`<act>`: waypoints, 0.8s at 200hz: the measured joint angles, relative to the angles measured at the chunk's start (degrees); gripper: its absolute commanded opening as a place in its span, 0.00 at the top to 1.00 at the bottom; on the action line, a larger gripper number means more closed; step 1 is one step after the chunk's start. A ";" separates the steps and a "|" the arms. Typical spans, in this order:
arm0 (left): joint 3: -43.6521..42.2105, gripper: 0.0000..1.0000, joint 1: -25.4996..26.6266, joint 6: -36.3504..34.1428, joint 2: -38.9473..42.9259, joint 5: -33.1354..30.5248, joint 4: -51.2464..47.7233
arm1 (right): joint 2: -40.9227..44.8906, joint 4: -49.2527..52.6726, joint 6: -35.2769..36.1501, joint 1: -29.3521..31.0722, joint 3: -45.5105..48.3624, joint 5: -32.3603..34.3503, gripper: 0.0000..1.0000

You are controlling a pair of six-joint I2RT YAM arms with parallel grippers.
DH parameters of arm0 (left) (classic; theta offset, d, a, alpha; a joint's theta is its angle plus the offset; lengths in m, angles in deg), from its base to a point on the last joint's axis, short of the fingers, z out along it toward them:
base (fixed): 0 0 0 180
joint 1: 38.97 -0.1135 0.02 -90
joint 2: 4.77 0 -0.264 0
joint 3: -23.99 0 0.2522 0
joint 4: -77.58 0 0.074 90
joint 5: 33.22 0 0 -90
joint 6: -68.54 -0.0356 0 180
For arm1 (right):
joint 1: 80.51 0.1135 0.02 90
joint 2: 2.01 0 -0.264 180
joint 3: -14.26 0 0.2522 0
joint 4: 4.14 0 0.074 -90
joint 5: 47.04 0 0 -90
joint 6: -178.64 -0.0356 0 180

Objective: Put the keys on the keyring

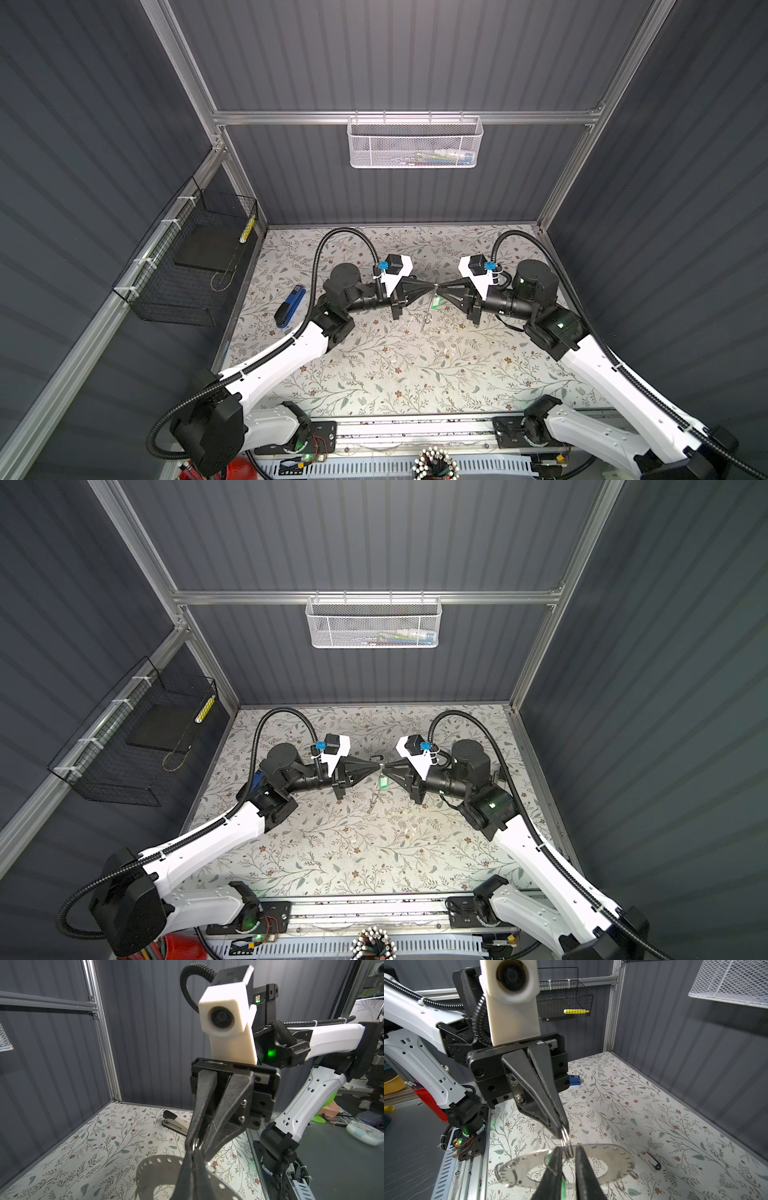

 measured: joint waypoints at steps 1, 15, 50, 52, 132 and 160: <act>0.02 1.00 0.00 0.02 -0.02 0.02 0.00 | 0.00 -0.09 0.00 0.00 0.00 -0.02 0.85; 0.11 1.00 0.00 0.02 -0.17 0.35 0.00 | 0.00 -0.90 -0.09 -0.02 0.26 -0.44 0.86; 0.13 1.00 0.00 0.02 -0.31 0.96 0.00 | 0.00 -2.12 -0.26 -0.33 1.03 -1.64 0.93; 0.13 1.00 -0.02 0.02 -0.31 1.05 0.00 | 0.00 -2.16 -0.24 -0.35 1.05 -1.73 0.93; 3.10 0.62 -0.28 -6.67 0.37 -1.68 -9.97 | 0.33 3.50 2.64 -0.46 0.63 -2.58 1.00; 8.83 0.62 -0.28 -16.98 0.76 -4.74 -22.64 | -0.96 14.47 5.79 -0.46 -4.70 -1.73 1.00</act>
